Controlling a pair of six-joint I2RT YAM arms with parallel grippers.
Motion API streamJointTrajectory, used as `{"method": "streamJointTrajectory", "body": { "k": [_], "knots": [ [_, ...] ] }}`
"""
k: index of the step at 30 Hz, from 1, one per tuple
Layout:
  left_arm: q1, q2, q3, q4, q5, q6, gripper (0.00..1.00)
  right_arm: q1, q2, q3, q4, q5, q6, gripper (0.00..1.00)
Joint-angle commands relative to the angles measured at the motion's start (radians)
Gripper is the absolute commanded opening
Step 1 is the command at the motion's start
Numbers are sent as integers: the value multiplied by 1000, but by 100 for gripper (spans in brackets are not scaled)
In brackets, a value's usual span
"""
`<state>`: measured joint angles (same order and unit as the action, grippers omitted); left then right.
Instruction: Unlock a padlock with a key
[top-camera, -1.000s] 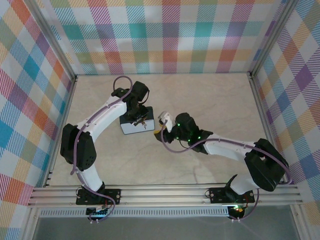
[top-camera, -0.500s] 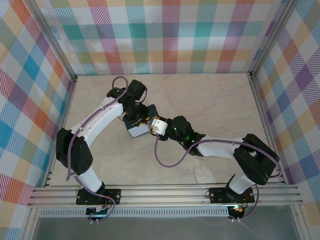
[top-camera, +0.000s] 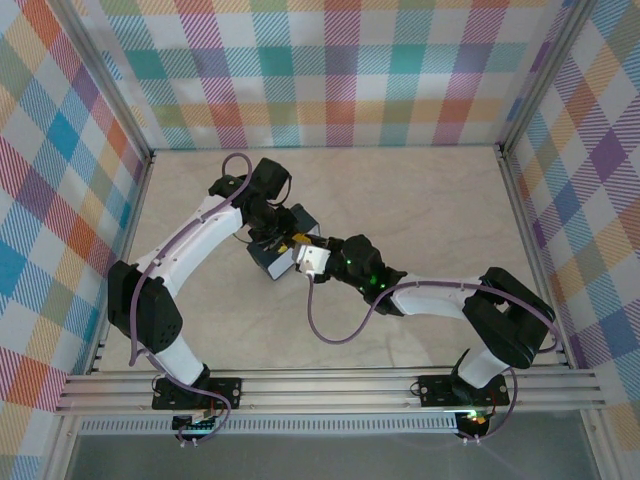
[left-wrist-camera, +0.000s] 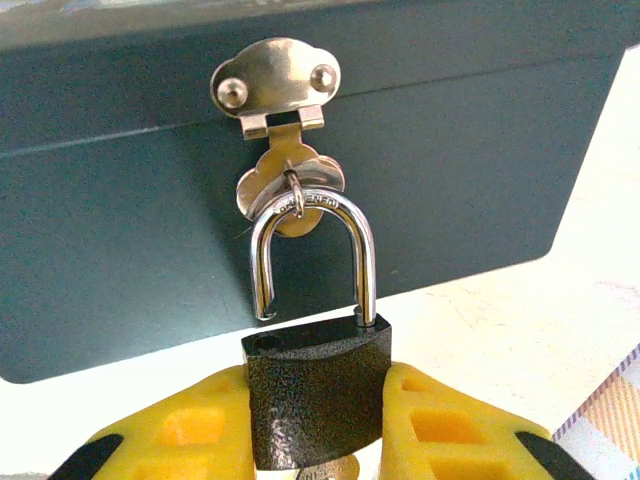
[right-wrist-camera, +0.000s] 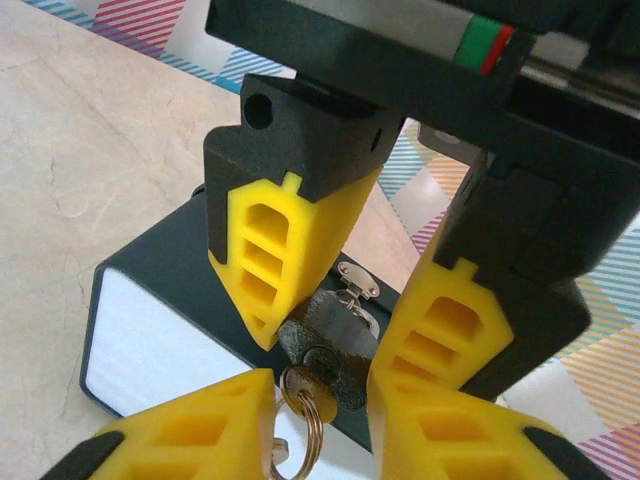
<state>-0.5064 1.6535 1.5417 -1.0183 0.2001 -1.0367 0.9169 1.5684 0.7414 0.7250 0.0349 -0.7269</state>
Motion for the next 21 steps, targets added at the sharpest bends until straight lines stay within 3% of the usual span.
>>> {"method": "streamJointTrajectory", "body": {
  "k": [1, 15, 21],
  "knots": [
    [12, -44, -8, 24, 19, -11, 12, 11, 7, -4, 30, 6, -11, 27],
    [32, -56, -24, 42, 43, -19, 11, 14, 39, -10, 35, 49, -19, 11],
    [29, -63, -49, 58, 59, -35, 9, 14, 65, 9, 49, 39, -16, 11]
  ]
}}
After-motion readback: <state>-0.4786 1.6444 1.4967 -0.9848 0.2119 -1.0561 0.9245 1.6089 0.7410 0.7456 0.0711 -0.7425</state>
